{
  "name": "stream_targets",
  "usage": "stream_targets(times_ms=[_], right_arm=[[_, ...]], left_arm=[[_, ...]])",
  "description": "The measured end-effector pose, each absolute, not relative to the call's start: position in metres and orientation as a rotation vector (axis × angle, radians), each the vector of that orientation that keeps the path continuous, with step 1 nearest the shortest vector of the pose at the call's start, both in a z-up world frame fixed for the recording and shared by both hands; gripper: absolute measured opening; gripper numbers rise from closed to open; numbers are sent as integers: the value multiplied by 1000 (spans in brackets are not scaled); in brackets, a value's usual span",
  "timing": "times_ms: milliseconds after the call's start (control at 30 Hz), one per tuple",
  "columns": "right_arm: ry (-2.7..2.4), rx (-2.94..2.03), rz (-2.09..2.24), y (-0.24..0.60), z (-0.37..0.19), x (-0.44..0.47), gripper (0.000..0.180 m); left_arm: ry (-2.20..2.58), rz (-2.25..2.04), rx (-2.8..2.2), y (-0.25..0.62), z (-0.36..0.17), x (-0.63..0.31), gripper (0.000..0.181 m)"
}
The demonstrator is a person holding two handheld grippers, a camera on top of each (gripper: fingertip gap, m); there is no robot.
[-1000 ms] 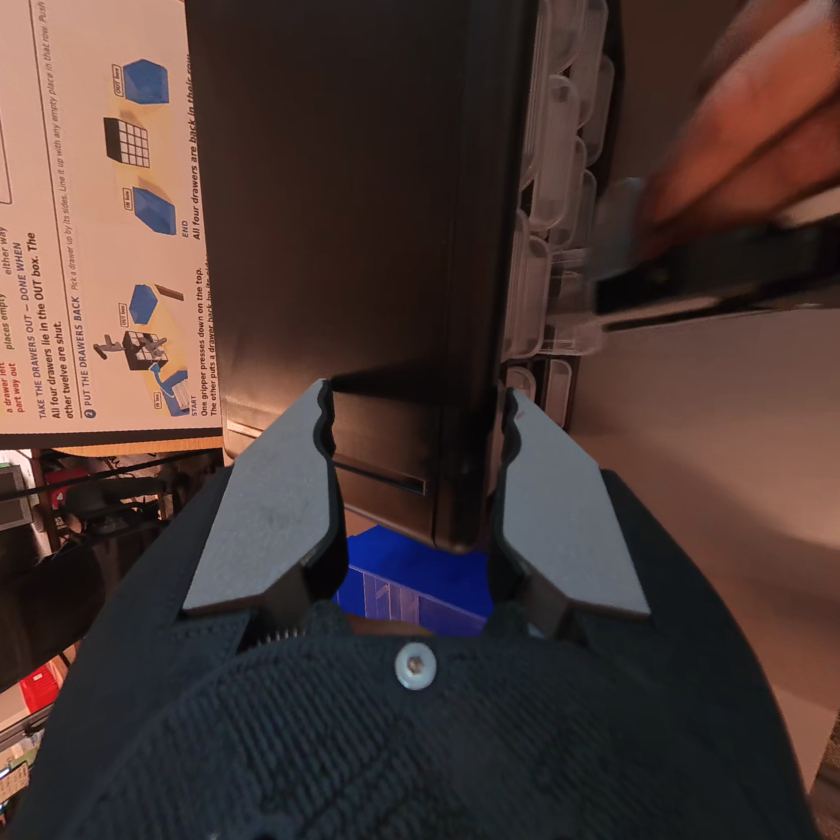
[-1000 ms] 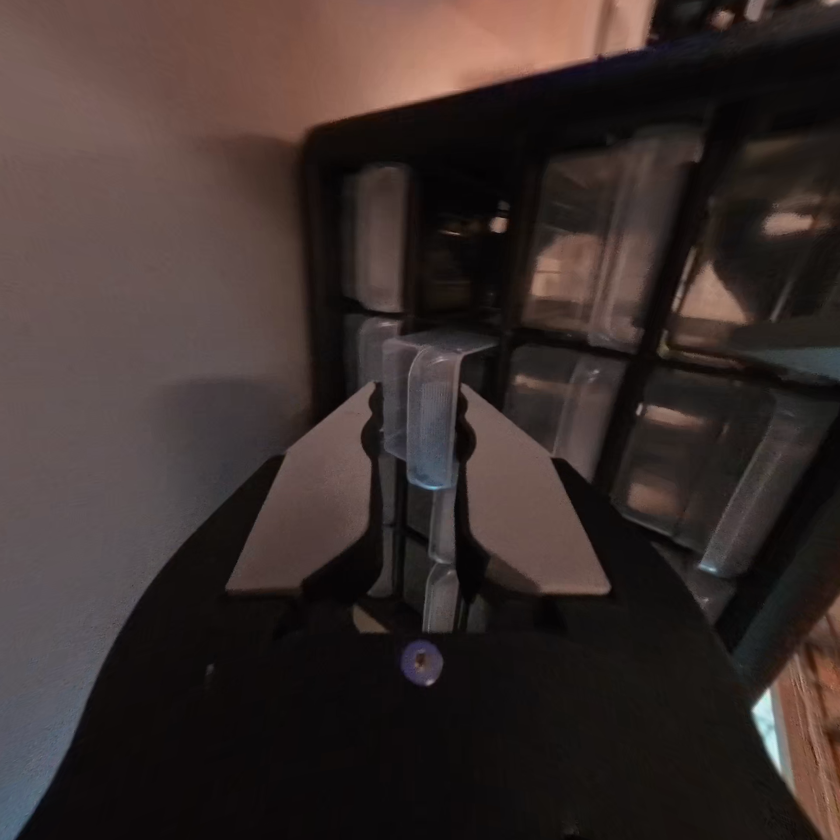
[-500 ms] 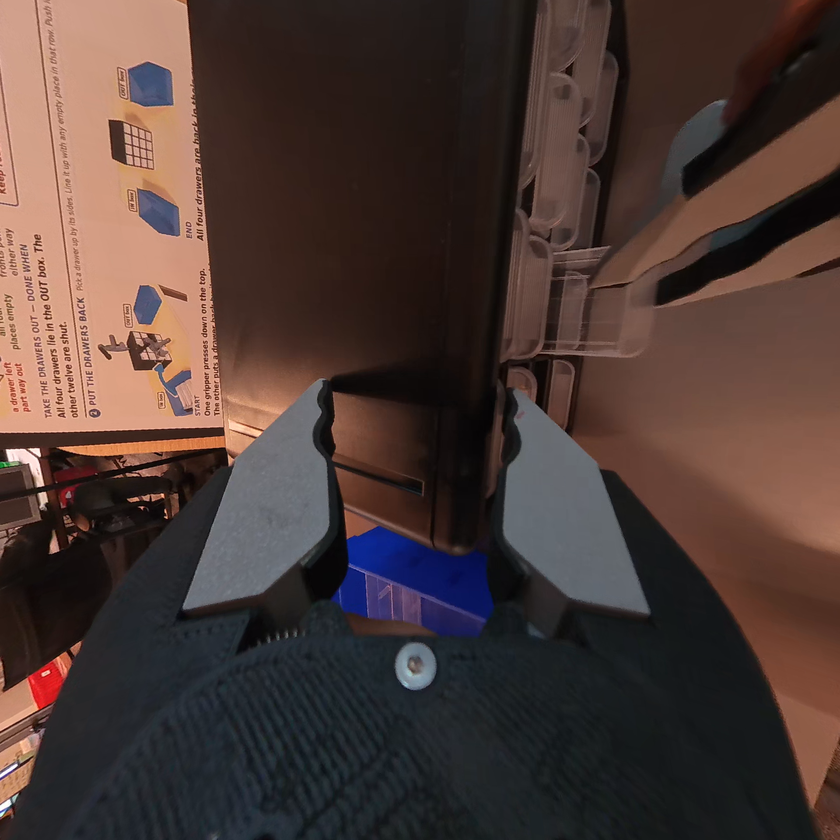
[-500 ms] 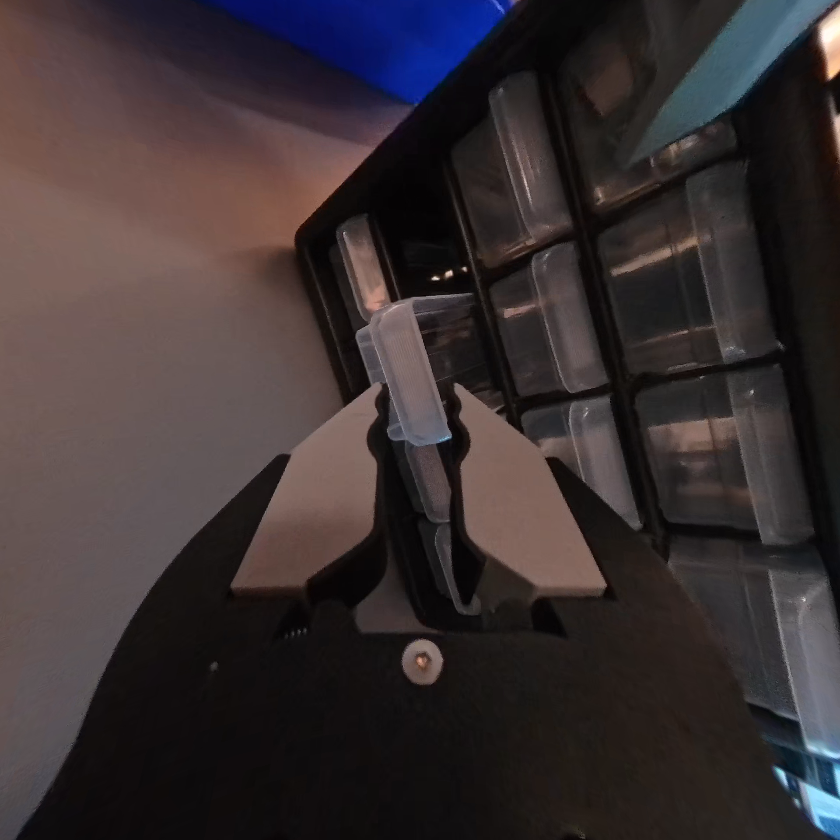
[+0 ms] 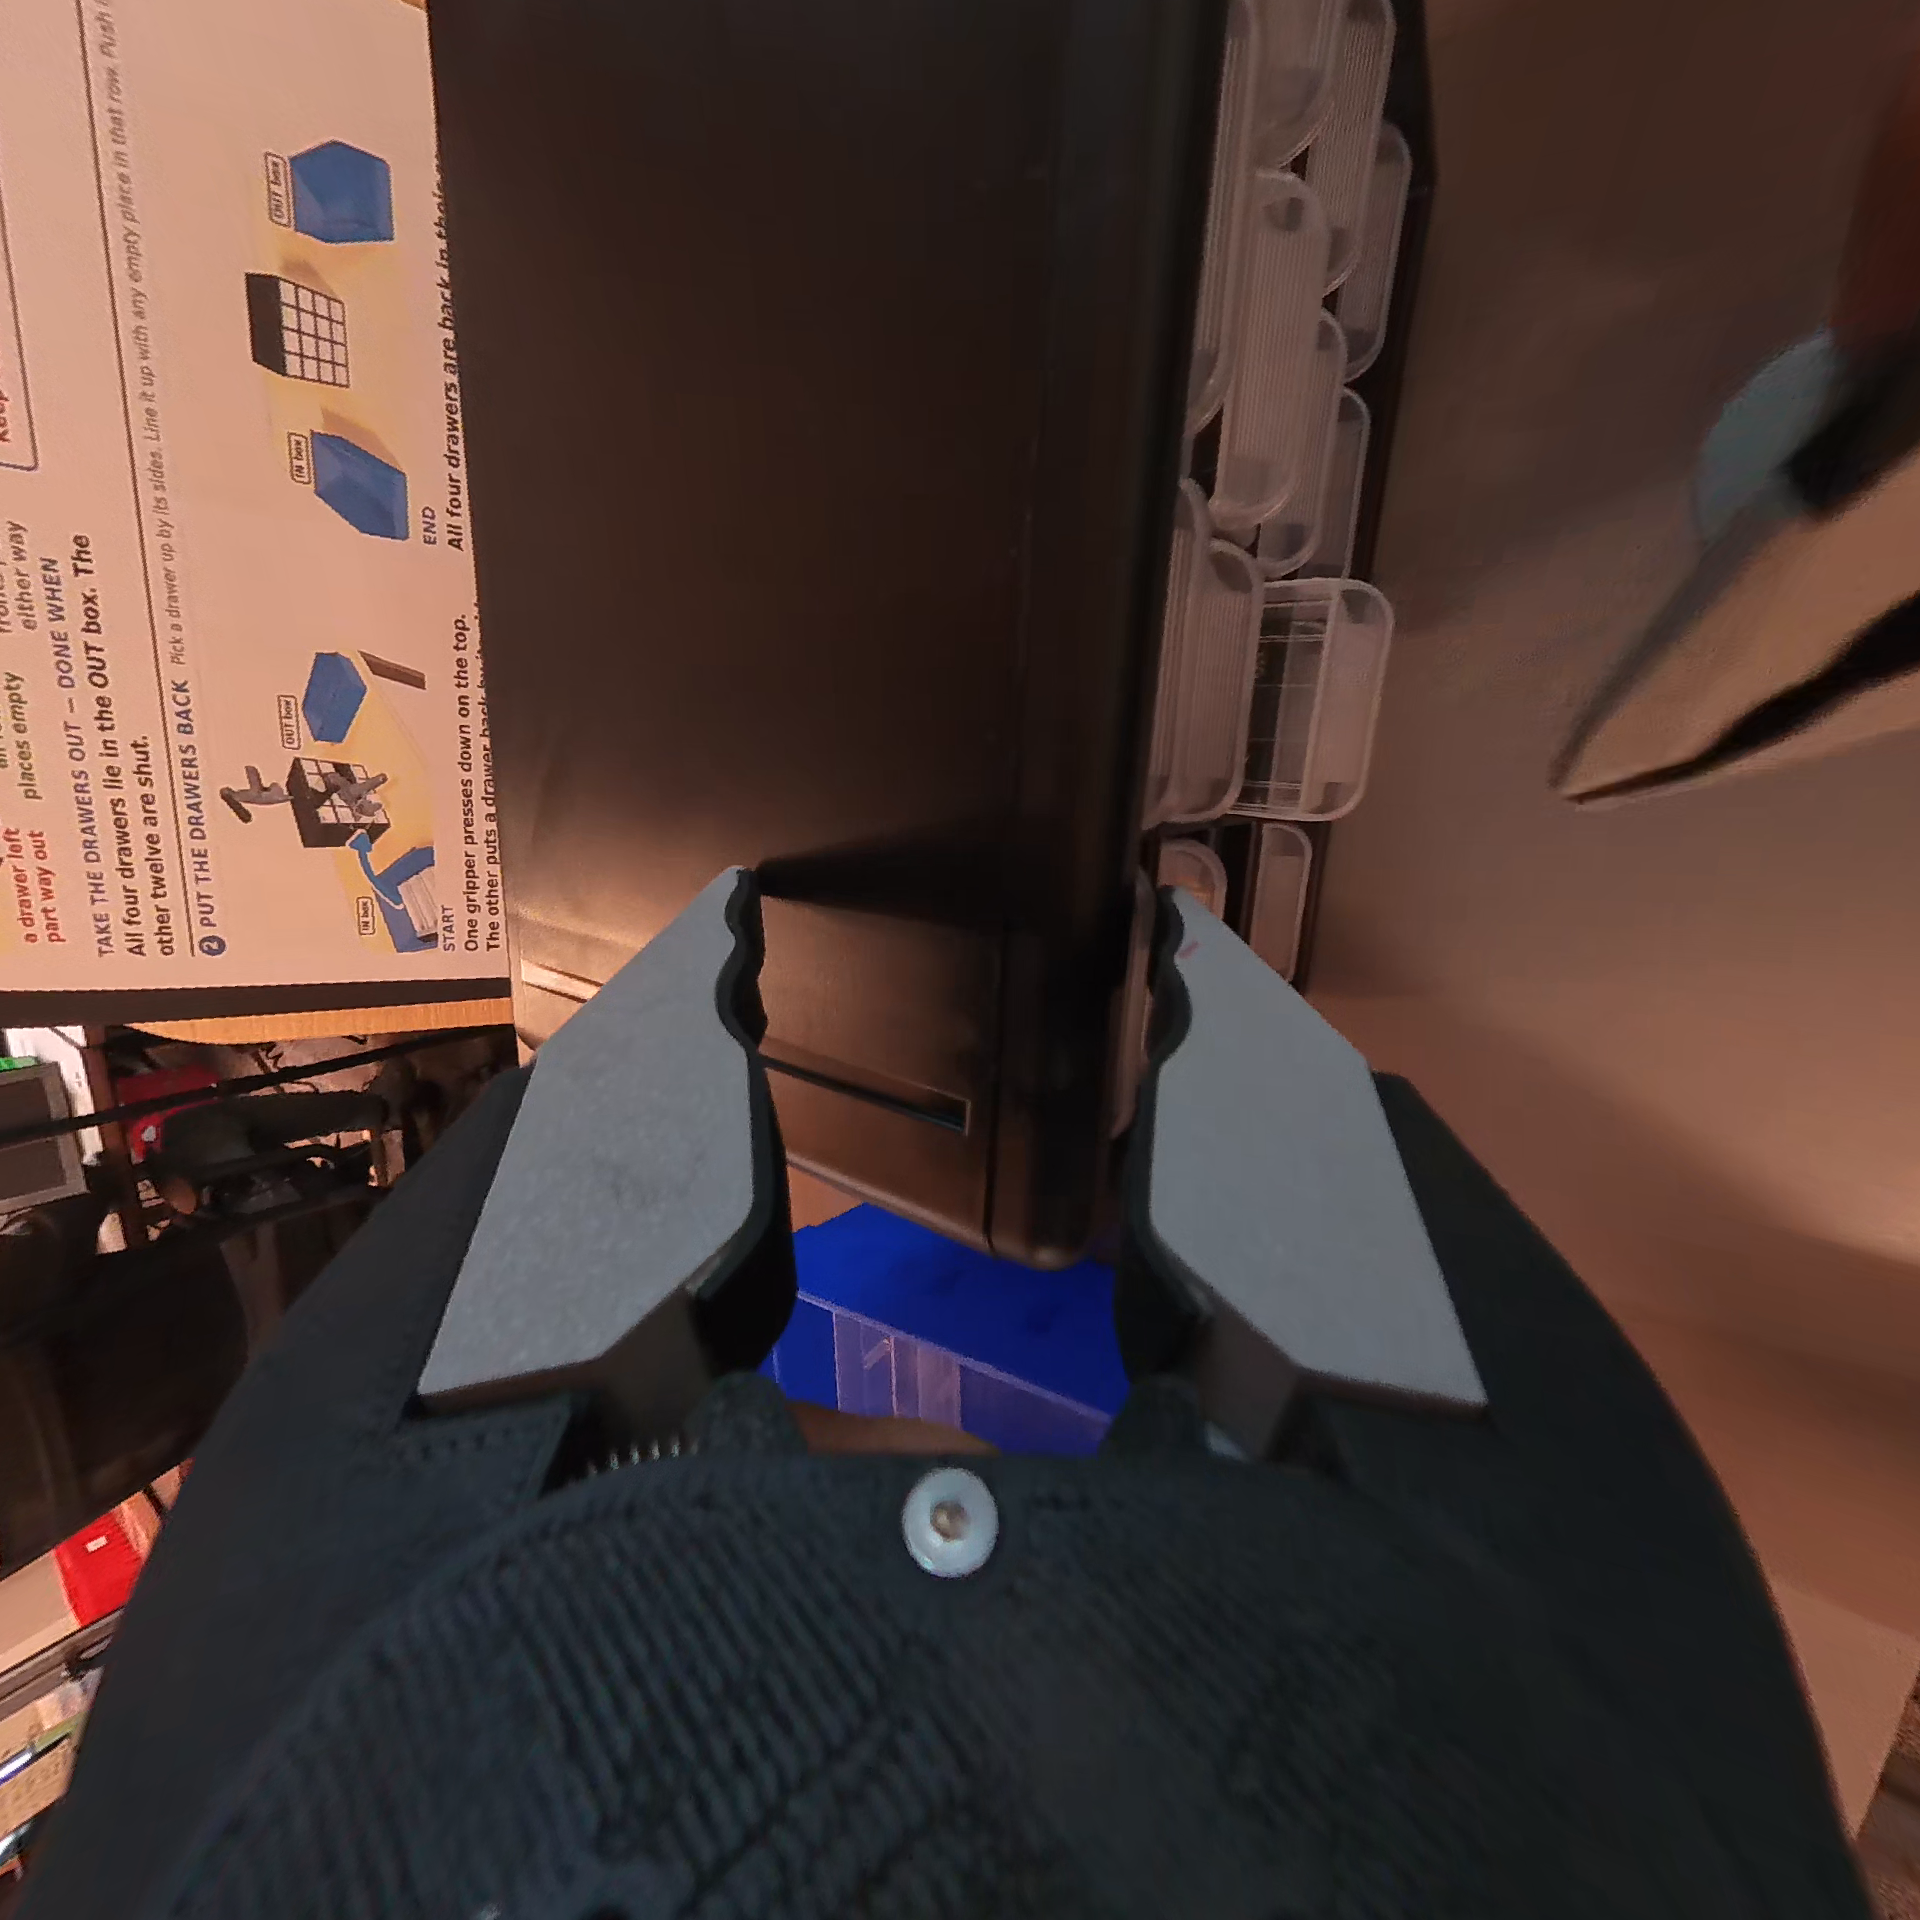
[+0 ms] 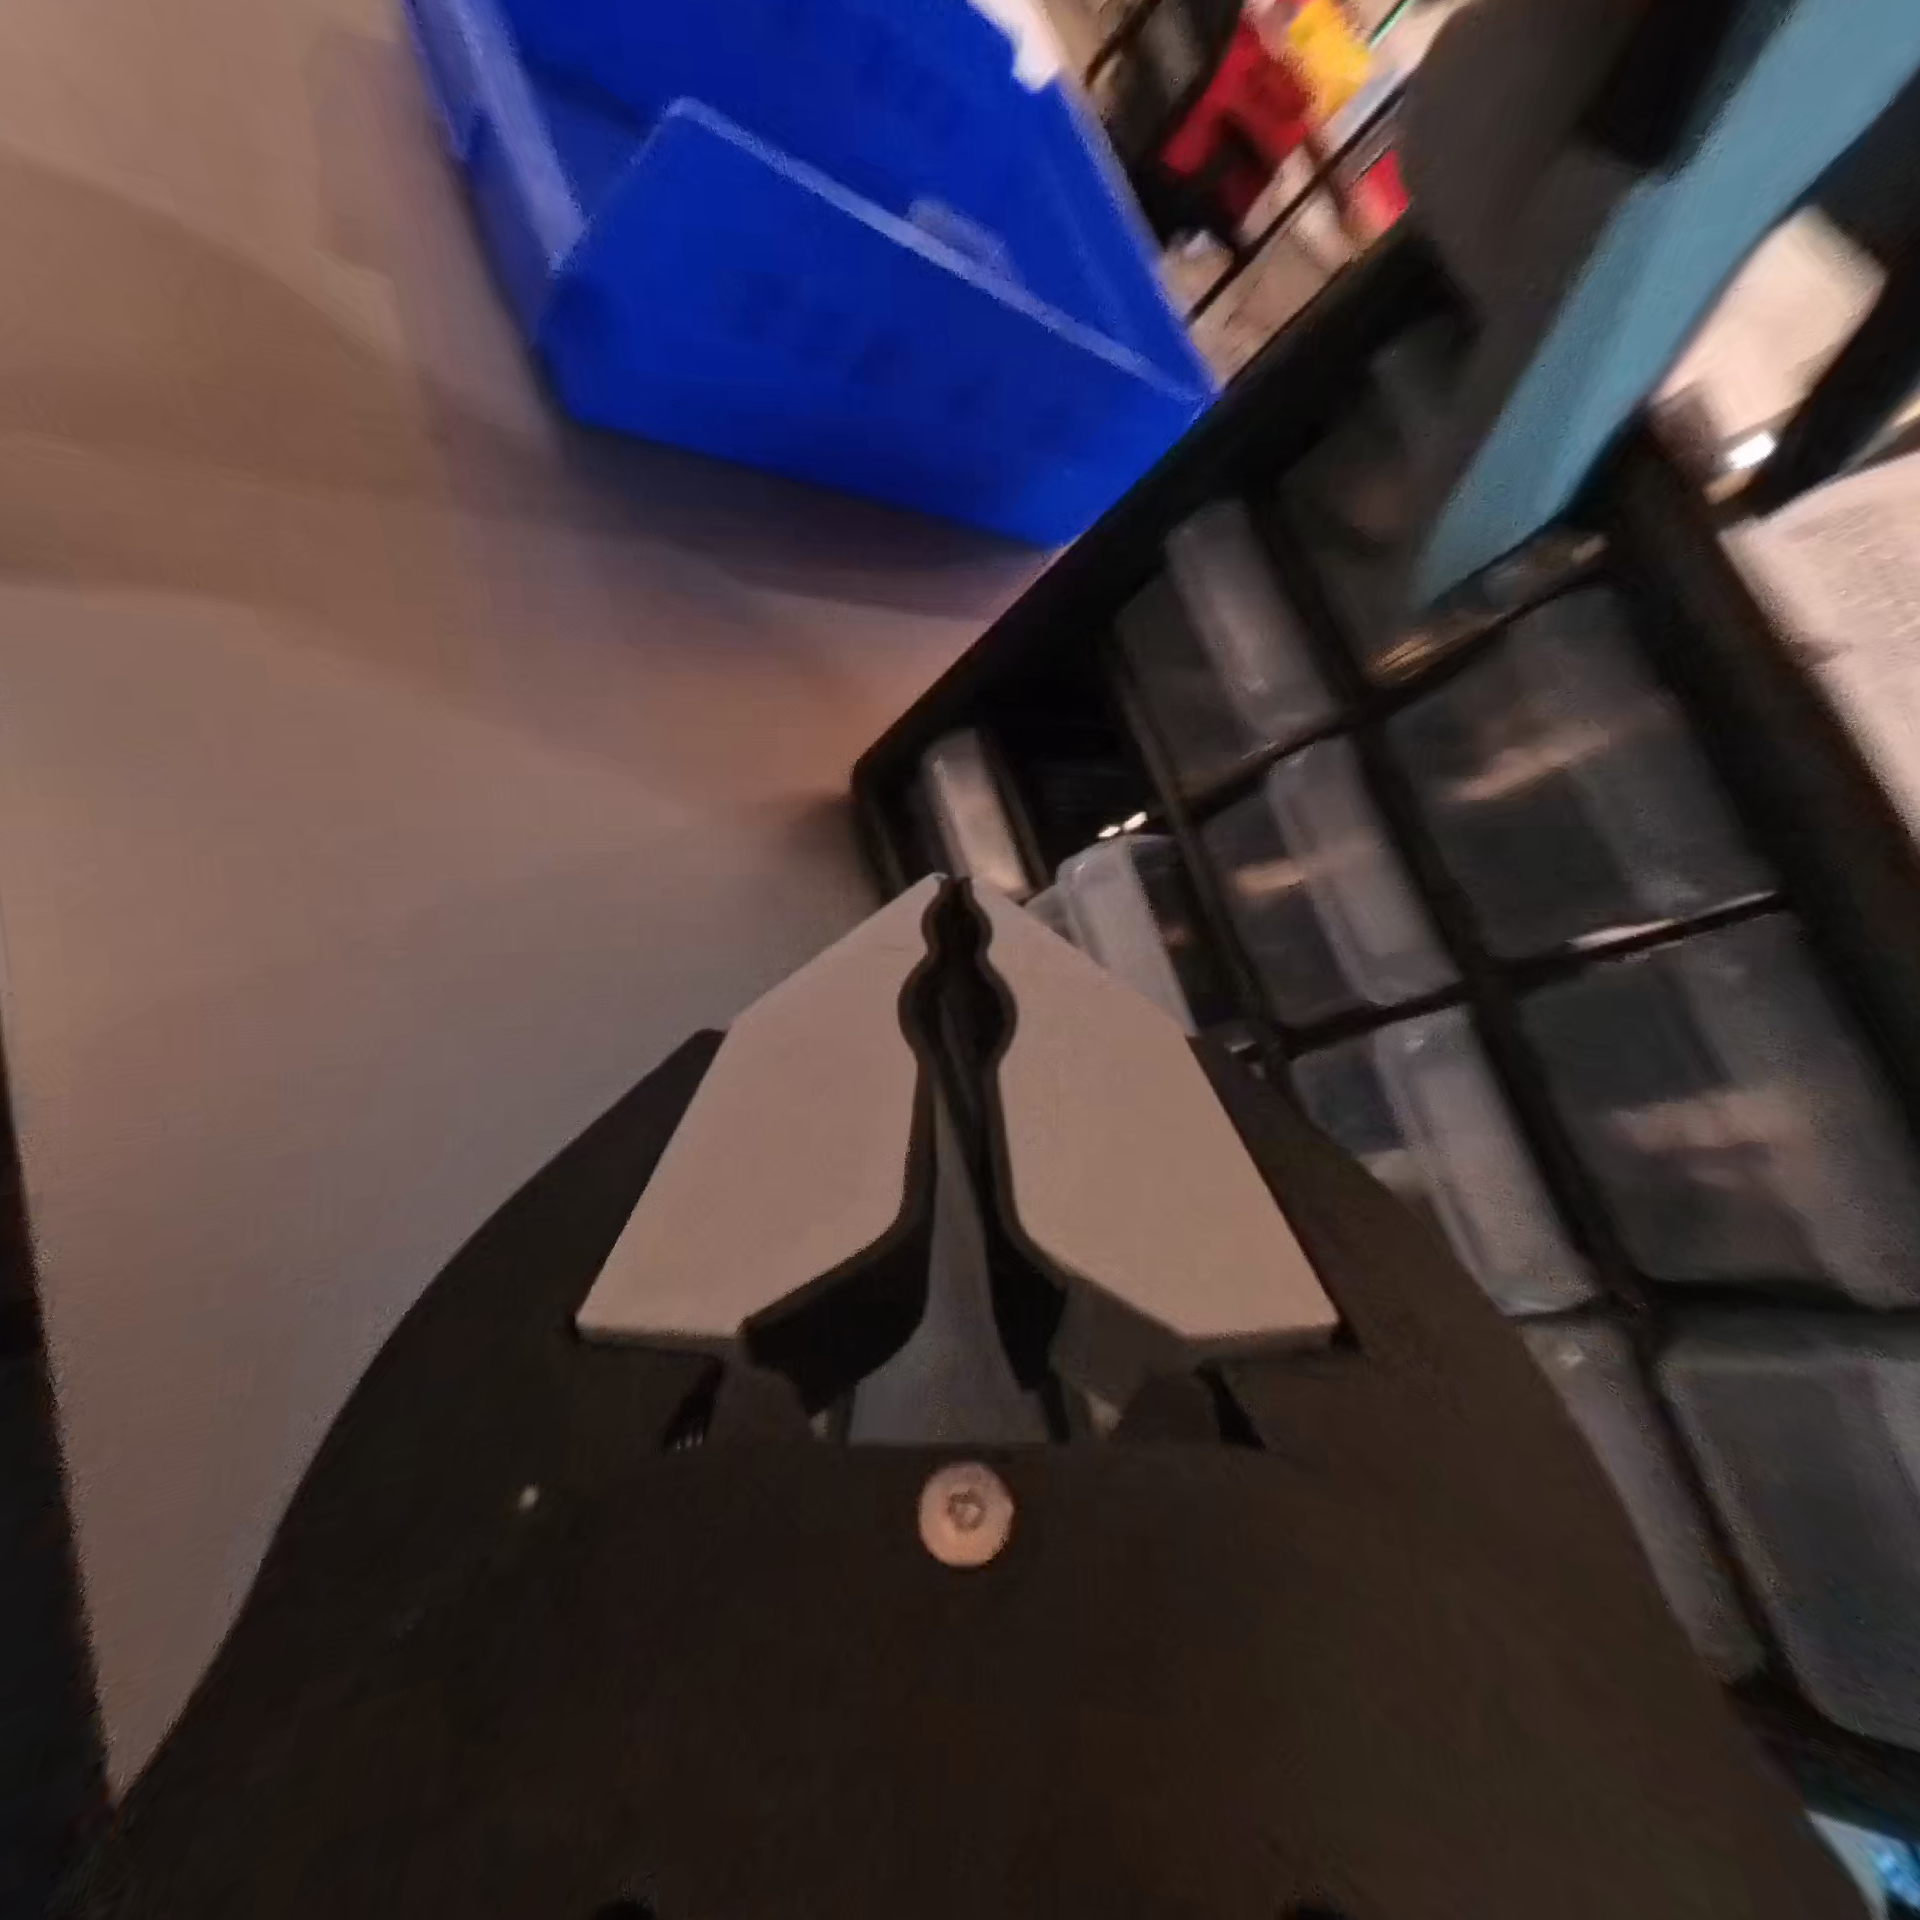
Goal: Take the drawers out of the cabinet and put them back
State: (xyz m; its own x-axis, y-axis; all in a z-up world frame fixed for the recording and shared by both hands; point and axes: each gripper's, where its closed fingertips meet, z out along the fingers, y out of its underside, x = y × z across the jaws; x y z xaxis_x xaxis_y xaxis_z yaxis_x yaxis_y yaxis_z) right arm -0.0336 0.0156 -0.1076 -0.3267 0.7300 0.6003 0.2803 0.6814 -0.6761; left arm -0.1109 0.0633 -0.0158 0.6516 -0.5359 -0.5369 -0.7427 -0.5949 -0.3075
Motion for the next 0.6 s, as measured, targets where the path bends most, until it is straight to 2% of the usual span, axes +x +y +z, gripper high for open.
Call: stream_targets(times_ms=[133,233,367,433,500,600], right_arm=[[-1746,-1030,387,71,-122,-59,0],[-1810,-1147,568,62,-140,-64,5],[-1828,-1090,635,51,-148,-49,7],[-1841,-1071,651,47,-157,-36,7],[-1871,-1051,662,44,-171,-23,7],[-1899,-1046,599,54,-184,-9,13]], left_arm=[[990,545,-2363,62,-15,-112,74],[985,559,-2364,61,-15,-112,74],[993,502,-2325,53,-22,-104,97],[955,456,-2294,42,-22,-103,101],[916,353,-2254,23,-17,-100,100],[861,202,-2174,-12,-7,-111,81]])
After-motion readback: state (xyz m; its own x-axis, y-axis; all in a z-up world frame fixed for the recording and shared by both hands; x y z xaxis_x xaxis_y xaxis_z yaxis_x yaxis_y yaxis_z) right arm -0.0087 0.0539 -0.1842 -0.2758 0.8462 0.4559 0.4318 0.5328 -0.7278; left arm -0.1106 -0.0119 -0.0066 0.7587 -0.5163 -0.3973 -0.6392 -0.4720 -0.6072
